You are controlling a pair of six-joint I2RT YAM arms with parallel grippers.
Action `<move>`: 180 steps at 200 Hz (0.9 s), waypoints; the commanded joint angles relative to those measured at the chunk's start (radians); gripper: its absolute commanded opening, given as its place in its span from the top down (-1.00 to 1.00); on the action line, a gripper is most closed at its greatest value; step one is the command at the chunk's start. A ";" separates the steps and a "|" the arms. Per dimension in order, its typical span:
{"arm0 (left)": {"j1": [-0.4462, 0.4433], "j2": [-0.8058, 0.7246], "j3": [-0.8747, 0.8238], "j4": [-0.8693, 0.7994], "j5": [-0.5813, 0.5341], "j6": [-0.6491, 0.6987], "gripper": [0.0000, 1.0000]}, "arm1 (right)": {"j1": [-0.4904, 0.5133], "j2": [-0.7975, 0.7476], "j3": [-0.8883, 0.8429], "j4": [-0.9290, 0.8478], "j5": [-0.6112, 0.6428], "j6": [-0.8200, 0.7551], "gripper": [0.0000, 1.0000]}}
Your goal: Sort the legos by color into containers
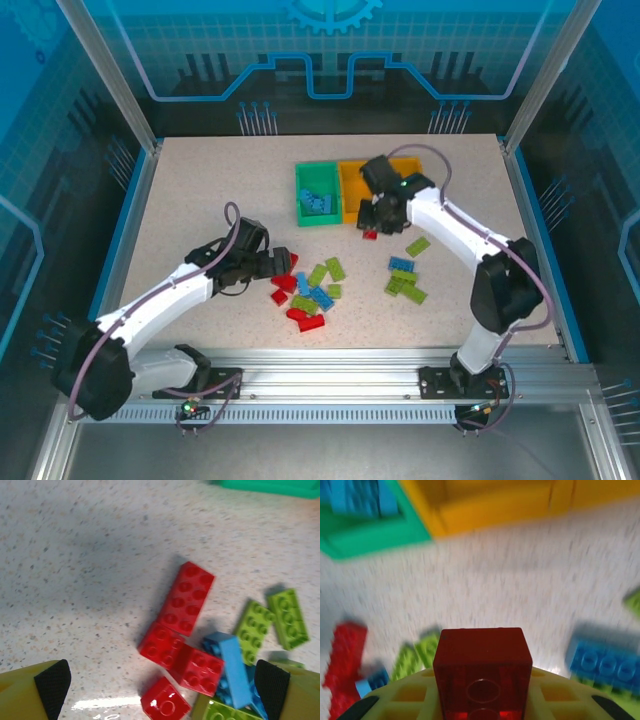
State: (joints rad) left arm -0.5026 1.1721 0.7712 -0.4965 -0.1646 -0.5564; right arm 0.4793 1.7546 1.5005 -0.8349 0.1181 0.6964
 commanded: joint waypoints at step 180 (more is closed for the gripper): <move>-0.168 -0.018 -0.052 -0.005 0.043 0.055 -0.85 | -0.147 0.642 0.744 -0.134 -0.065 -0.093 -0.35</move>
State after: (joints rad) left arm -0.6491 1.1339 0.7319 -0.5255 -0.1722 -0.5472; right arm 0.3412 2.3775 2.2436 -0.9272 0.0704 0.6010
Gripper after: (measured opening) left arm 0.949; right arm 0.646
